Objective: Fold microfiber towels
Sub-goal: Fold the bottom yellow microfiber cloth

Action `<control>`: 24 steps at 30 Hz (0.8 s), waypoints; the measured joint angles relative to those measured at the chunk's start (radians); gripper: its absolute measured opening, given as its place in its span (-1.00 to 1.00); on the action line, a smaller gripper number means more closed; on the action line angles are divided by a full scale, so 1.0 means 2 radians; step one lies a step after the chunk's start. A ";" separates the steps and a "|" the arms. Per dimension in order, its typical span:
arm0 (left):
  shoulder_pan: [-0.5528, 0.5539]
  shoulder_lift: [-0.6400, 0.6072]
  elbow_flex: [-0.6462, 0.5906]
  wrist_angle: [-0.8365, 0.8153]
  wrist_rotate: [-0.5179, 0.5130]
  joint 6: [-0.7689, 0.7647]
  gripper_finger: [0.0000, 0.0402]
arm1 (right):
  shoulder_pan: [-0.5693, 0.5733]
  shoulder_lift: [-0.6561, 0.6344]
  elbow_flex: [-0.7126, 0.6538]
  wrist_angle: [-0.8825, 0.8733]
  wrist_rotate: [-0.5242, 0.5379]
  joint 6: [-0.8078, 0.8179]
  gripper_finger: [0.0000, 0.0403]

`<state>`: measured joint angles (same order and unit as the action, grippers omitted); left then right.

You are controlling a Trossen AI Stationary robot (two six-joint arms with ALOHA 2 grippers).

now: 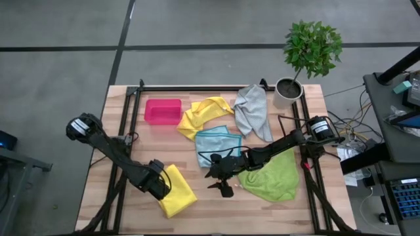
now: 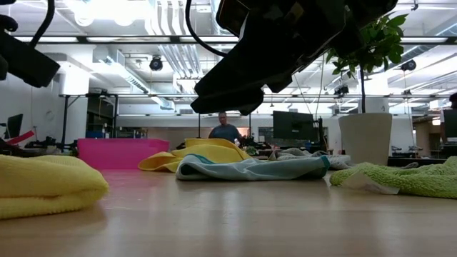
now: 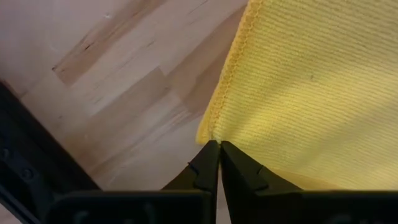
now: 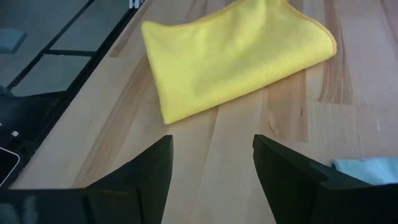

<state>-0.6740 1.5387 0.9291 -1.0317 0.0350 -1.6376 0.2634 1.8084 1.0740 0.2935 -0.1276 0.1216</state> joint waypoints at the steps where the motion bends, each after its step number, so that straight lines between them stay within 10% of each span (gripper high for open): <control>1: 0.000 0.000 0.000 -0.001 0.000 0.002 -0.97 | 0.000 0.000 0.000 0.000 0.000 0.000 0.04; 15: 0.000 -0.043 0.038 0.009 0.023 0.023 -0.39 | 0.000 0.000 0.000 0.000 0.000 0.000 0.04; 24: -0.055 0.001 0.073 0.273 -0.067 0.048 -0.49 | 0.002 0.000 0.000 0.001 0.000 0.001 0.04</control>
<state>-0.7845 1.5416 1.0748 -0.4855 -0.0993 -1.5426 0.2665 1.8084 1.0737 0.2955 -0.1280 0.1234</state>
